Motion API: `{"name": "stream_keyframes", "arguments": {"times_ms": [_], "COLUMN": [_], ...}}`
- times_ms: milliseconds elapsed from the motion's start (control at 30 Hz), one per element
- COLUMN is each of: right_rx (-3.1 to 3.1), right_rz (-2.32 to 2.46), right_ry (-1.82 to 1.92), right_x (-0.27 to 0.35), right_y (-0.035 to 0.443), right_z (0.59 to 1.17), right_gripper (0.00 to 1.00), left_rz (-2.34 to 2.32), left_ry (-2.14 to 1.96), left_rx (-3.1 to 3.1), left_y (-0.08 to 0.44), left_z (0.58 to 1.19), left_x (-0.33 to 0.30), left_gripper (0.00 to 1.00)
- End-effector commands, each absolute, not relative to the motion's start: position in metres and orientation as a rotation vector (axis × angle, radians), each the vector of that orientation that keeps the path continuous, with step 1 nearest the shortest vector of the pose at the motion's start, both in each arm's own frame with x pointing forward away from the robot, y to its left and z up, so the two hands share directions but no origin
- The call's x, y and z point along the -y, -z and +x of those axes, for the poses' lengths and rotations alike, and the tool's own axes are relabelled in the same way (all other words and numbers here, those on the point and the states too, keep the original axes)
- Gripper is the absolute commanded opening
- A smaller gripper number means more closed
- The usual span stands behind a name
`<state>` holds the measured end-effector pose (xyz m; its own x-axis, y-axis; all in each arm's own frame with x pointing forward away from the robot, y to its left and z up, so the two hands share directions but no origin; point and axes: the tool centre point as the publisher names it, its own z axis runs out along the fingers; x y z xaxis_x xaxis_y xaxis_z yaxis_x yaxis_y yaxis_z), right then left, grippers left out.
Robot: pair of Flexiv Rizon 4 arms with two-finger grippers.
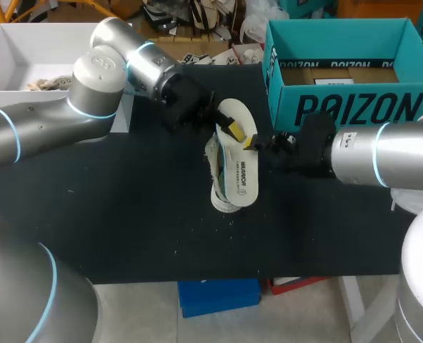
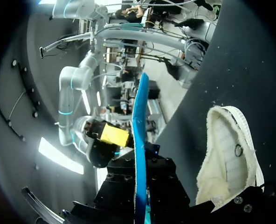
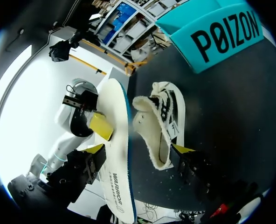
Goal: Take the shoe out of the shoebox, open the shoe tongue, remove and reinsert the insole, then place the shoe into the shoebox
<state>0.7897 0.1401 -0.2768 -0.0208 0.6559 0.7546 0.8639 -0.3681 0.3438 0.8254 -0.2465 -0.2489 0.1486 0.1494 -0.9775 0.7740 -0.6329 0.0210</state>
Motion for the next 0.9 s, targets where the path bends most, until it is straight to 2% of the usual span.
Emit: {"name": "stream_keyframes", "arguments": {"times_ms": [33, 133, 200, 667, 900], "right_rx": [1.116, 1.069, 1.064, 1.068, 0.853], "right_rz": [-0.998, -0.978, -0.994, -1.002, -1.134], "right_ry": [1.770, 1.794, 1.772, 1.783, 1.744], "right_x": [-0.141, -0.141, -0.141, -0.138, -0.142], "right_y": [0.284, 0.284, 0.283, 0.285, 0.284], "right_z": [0.791, 0.790, 0.789, 0.789, 0.791], "right_gripper": [0.81, 0.84, 1.00, 1.00, 1.00], "left_rz": [1.894, 1.903, 1.910, 1.916, 1.918], "left_ry": [1.545, 1.547, 1.550, 1.552, 1.559], "left_rx": [-0.832, -0.823, -0.824, -0.907, -0.914], "left_y": [0.251, 0.251, 0.251, 0.264, 0.266], "left_z": [0.832, 0.832, 0.831, 0.833, 0.831], "left_x": [0.252, 0.254, 0.254, 0.248, 0.246], "left_gripper": [0.00, 0.00, 0.00, 0.00, 0.00]}}
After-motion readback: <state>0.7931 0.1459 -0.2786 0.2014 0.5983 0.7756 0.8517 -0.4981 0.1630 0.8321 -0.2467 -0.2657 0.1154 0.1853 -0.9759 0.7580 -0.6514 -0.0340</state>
